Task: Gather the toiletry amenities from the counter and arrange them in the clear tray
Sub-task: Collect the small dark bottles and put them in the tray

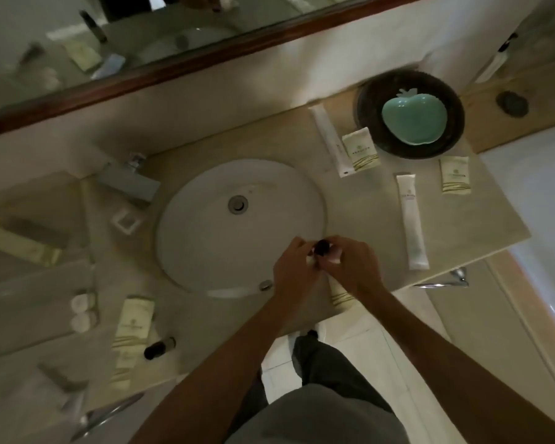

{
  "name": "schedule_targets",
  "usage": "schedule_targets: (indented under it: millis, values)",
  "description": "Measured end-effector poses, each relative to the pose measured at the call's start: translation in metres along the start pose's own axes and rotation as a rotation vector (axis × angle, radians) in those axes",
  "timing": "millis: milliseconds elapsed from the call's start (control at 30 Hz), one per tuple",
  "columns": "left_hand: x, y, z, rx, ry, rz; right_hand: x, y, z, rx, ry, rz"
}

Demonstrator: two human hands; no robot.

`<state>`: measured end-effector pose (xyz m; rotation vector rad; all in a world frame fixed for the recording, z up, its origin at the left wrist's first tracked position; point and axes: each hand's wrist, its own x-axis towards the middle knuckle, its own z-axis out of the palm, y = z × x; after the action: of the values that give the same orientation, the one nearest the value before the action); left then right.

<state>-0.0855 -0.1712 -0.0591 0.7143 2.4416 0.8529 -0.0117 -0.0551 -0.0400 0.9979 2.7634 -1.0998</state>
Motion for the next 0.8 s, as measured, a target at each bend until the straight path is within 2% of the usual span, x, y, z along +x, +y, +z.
schedule_targets:
  millis: [133,300,500,800]
  values:
    - [-0.081,-0.079,-0.043,0.042,0.058,-0.186,-0.052,-0.062,0.071,-0.013,-0.212,-0.130]
    - [-0.141,-0.137,-0.080,-0.007,0.108,-0.382,-0.093,-0.120,0.134,-0.036,-0.324,-0.231]
    - [-0.153,-0.168,-0.099,0.020,0.091,-0.427,-0.107,-0.146,0.162,-0.122,-0.341,-0.286]
    - [-0.178,-0.201,-0.103,-0.033,0.004,-0.402,-0.119,-0.138,0.170,-0.150,-0.304,-0.285]
